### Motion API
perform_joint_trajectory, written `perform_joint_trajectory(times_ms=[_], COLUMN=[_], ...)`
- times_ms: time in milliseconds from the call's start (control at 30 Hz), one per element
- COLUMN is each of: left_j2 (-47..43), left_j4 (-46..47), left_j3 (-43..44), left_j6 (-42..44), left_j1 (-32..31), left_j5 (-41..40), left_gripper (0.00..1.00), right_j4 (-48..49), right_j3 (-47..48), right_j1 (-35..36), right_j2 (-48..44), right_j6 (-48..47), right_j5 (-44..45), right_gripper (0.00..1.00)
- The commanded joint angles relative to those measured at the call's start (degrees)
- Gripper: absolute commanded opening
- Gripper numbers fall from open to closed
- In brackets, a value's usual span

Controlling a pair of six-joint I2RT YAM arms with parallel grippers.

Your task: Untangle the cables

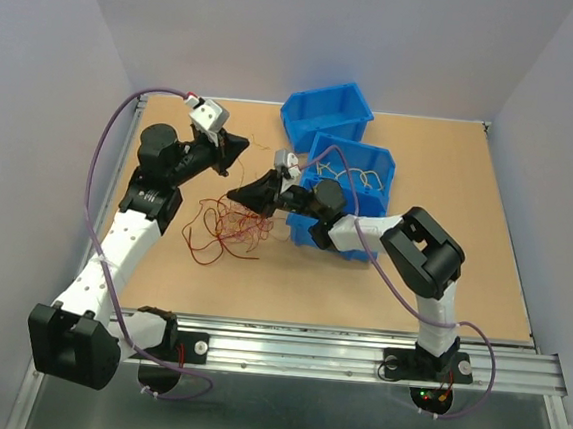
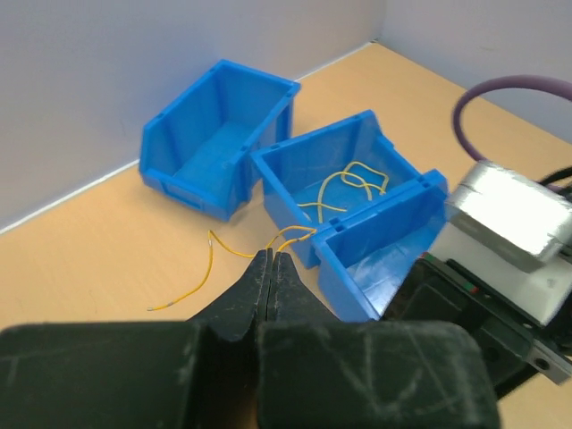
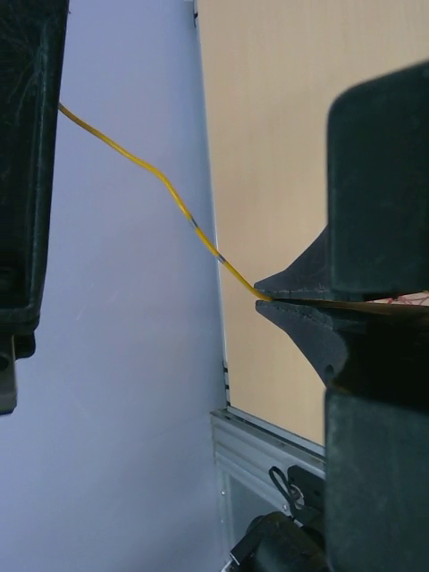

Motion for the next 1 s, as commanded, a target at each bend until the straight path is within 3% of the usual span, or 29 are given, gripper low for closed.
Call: perform_joint_trajectory(times_ms=[0,100,200,467,633,733,833,967], left_j2=[0.3,5.1,10.7,18.4,20.5,20.8,18.3,15.1], left_j4=[6.1,7.1,6.1,3.6,1.9,1.4,4.3,6.8], left_j3=[-1.6,-1.3,0.4,2.9,4.0,4.4,2.1,-0.8], left_j6=[0.6,2.0,2.7,3.6,5.7,6.5,6.5,6.3], left_j1=[-0.1,0.1,0.2,0.2,0.1,0.2,0.2,0.2], left_j5=[-10.0,-15.1,-15.2,-12.1,-4.3,-1.9,-2.8,-4.8], left_gripper=[0.00,0.00,0.00,0.00,0.01,0.33,0.51,0.56], right_j4=[3.0,2.8,1.9,1.4,1.5,1.5,1.3,-0.8], right_j3=[-3.6,-8.4,-12.0,-16.4,-15.8,-14.6,-13.3,-9.8], right_j1=[0.2,0.1,0.0,-1.3,-6.0,-9.1,-11.4,-14.2], right_j2=[-6.7,-12.9,-17.8,-24.7,-26.5,-27.1,-27.0,-26.3], right_j6=[-1.4,-1.2,-1.4,-4.9,-3.2,-0.9,1.0,2.0], right_j5=[2.9,4.4,7.3,16.4,18.4,17.7,17.1,17.1], right_gripper=[0.01,0.01,0.01,0.00,0.01,0.00,0.00,0.00])
